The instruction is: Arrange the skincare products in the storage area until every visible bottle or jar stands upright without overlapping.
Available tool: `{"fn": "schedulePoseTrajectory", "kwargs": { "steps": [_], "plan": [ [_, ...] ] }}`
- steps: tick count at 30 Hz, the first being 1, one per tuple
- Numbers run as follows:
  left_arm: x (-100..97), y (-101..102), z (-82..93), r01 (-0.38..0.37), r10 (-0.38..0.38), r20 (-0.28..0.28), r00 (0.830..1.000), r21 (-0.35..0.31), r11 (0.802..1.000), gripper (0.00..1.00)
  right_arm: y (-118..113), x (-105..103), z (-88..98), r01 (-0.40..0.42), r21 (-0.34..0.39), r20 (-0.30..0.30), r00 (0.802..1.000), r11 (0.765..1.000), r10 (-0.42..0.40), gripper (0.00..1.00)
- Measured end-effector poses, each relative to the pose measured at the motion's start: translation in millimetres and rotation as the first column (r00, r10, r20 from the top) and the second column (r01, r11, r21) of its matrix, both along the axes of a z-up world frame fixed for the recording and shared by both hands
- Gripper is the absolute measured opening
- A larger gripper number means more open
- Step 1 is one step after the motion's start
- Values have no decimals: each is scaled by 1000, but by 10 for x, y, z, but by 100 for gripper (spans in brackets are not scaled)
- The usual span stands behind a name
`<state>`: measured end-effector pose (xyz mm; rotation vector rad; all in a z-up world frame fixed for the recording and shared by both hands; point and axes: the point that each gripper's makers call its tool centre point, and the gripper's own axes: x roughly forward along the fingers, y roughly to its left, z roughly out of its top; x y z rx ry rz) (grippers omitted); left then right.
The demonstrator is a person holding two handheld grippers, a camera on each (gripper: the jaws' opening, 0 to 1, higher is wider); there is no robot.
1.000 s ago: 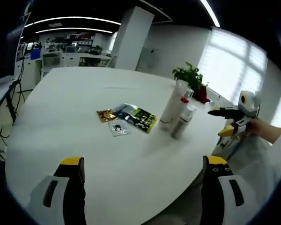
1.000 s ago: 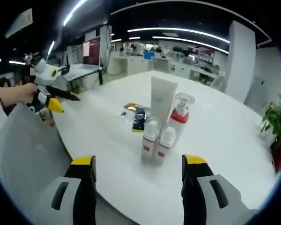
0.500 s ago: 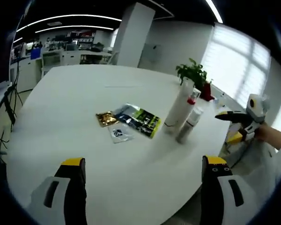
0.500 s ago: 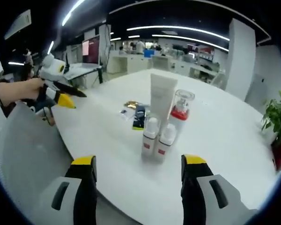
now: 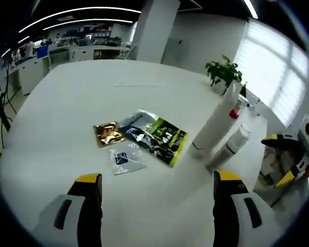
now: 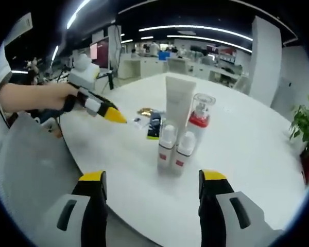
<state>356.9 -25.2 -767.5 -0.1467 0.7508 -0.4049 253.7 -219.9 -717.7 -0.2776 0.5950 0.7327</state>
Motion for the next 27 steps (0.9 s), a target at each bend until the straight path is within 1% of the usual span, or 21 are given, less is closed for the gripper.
{"fn": "schedulePoseTrajectory", "kwargs": {
  "steps": [2,3,4,7,8,11,13,16,19,22,26,27],
  "plan": [
    [36,-17,-35,-32,32,-10,999,29,999,81,-4,0,-3,3,4,-4,1000,1000,-3,72],
    [101,-18,-51,-39,40,-6,999,44,998,80,-4,-2,-2,5,8,-6,1000,1000,-5,72],
    [220,-18,-74,-47,48,-4,999,56,997,79,-4,-3,1,8,12,-8,1000,1000,-8,72],
    [321,-94,-73,-84,85,-7,996,61,995,78,-9,-3,0,13,21,-16,1000,1000,-13,72],
    [440,-95,-122,-95,96,-11,995,69,993,77,-15,0,-6,16,24,-20,1000,1000,-15,72],
    [611,-134,-198,-136,139,-26,990,79,987,73,-14,1,-17,18,30,-28,999,999,-17,72],
    [708,-176,-236,-159,163,-40,986,75,984,72,-13,-1,-31,18,31,-35,999,999,-17,72],
    [785,-262,-272,-179,183,-58,981,75,981,73,0,-15,-41,15,36,-44,999,999,-14,72],
    [885,-376,-280,-167,171,-49,984,81,983,73,0,-18,-48,13,33,-49,999,999,-12,72],
    [978,-429,-329,-167,172,-46,984,96,981,73,3,-21,-53,13,34,-53,999,999,-11,72],
    [1020,-412,-413,-195,204,-57,977,143,970,74,-10,-16,-53,22,41,-56,998,999,-20,71],
    [990,-452,-405,-200,210,-54,976,151,968,74,-13,-14,-52,24,43,-56,998,999,-22,71]
  ]
}}
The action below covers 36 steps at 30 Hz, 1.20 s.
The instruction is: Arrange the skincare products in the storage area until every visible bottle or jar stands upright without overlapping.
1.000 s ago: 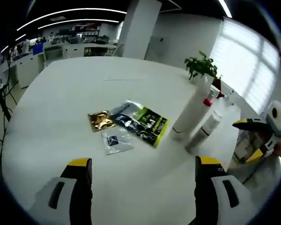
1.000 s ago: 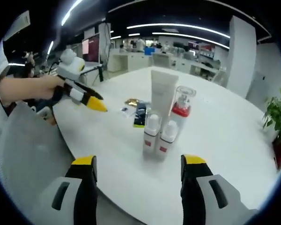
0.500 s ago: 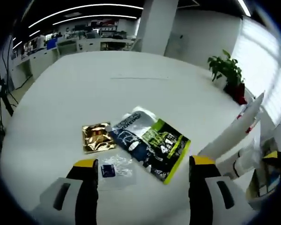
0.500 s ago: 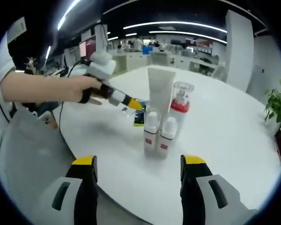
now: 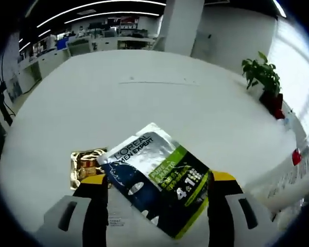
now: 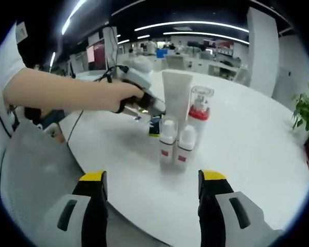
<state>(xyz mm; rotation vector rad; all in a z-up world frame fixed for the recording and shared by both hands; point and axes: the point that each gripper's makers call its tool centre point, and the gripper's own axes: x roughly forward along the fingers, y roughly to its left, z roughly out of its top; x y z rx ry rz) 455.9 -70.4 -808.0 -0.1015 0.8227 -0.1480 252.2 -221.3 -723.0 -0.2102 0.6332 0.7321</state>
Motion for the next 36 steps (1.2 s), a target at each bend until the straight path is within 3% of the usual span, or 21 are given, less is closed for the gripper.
{"fn": "schedulePoseTrajectory", "kwargs": {
  "steps": [6,10,12,16,23,31,34,36],
  "plan": [
    [69,-29,-39,-22,22,4,1000,28,999,75,-20,10,6,16,9,-2,1000,1000,-16,71],
    [-3,41,-140,48,-40,-44,998,181,982,65,-39,22,2,27,11,-4,1000,1000,-27,71],
    [23,15,-117,37,-33,-26,999,155,987,66,-49,29,1,32,12,-5,999,999,-32,71],
    [76,70,-107,62,-60,-13,998,176,982,67,-50,23,0,36,13,-8,999,999,-36,71],
    [92,306,-160,136,-130,-43,991,169,976,66,-46,24,-14,33,7,-11,999,999,-33,71],
    [-103,657,-194,259,-252,-59,966,155,954,52,-28,24,-9,24,0,-7,1000,1000,-24,71],
    [-219,697,-209,279,-275,-49,960,147,949,48,-21,20,-4,22,-1,-4,1000,1000,-22,71],
    [-252,694,-219,333,-330,-45,943,149,931,48,-19,24,-3,21,-4,-2,1000,1000,-21,71]
  ]
}}
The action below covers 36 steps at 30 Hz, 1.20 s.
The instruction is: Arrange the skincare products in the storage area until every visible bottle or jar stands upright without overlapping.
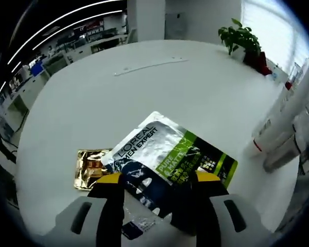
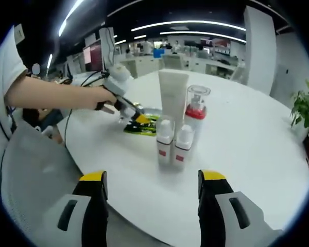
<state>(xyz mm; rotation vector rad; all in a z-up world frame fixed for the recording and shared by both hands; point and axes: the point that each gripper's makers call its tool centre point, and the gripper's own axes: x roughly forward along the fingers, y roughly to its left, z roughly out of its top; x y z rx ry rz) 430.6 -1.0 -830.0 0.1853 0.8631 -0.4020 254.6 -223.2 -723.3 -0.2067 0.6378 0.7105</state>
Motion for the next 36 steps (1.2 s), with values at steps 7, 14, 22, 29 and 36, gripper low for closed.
{"fn": "schedulePoseTrajectory", "kwargs": {
  "steps": [7,14,22,29,36],
  "plan": [
    [-37,79,-15,200,-199,-49,979,16,980,47,-11,5,18,7,-7,12,1000,1000,-7,71],
    [-79,-49,189,19,-20,-15,1000,-76,997,68,-20,19,31,14,-6,19,1000,1000,-13,71],
    [-174,-255,168,-256,257,10,966,-25,966,94,-21,16,24,11,-13,18,1000,1000,-11,71],
    [-153,-113,4,-302,302,1,953,70,951,92,-4,2,15,1,-10,13,1000,1000,-1,71],
    [-135,-80,-55,-314,315,-35,948,44,949,89,21,-12,4,-12,-5,6,1000,1000,12,71]
  ]
}}
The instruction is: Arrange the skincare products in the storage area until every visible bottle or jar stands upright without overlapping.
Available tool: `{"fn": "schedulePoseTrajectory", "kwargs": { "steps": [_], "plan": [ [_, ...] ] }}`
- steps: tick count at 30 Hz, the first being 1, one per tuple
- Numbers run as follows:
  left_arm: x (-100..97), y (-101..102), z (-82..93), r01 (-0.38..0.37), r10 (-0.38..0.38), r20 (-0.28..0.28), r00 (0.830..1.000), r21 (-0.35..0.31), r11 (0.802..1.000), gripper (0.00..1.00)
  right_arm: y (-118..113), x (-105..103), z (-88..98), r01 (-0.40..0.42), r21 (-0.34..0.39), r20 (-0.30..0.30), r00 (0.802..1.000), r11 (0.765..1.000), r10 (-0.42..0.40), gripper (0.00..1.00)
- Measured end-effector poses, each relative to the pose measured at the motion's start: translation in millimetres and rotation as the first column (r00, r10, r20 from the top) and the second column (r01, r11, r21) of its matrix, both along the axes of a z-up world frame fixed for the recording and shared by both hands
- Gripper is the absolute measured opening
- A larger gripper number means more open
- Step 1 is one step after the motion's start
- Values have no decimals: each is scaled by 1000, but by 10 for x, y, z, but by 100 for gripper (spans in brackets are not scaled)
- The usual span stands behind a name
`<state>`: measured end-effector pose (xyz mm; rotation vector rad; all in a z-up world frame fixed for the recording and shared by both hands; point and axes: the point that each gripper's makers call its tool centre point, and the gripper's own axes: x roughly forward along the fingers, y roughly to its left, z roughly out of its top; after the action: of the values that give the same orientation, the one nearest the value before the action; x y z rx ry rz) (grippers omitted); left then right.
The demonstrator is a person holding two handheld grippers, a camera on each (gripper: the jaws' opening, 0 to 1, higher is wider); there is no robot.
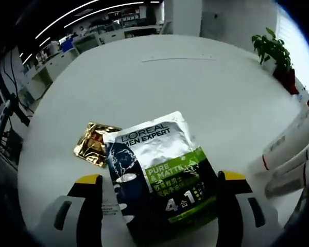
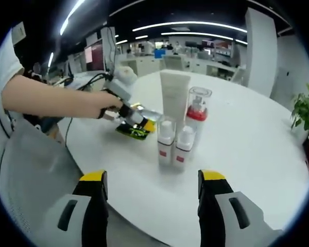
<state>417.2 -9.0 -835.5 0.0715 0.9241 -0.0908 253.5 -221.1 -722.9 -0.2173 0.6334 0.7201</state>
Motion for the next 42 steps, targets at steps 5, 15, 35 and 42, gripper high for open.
{"fn": "schedulePoseTrajectory", "kwargs": {
  "steps": [5,15,35,42],
  "plan": [
    [20,-66,26,46,-46,33,998,-4,999,74,8,0,-2,-4,-2,-1,1000,1000,4,71],
    [-35,-98,97,103,-103,85,991,11,995,64,-21,11,9,8,-12,9,1000,1000,-8,70],
    [90,-117,244,177,-181,178,967,38,983,18,-41,14,10,8,-40,21,1000,999,-7,70],
    [-37,-132,528,196,-175,249,952,-59,979,14,-21,6,13,-8,-45,26,1000,999,9,70]
  ]
}}
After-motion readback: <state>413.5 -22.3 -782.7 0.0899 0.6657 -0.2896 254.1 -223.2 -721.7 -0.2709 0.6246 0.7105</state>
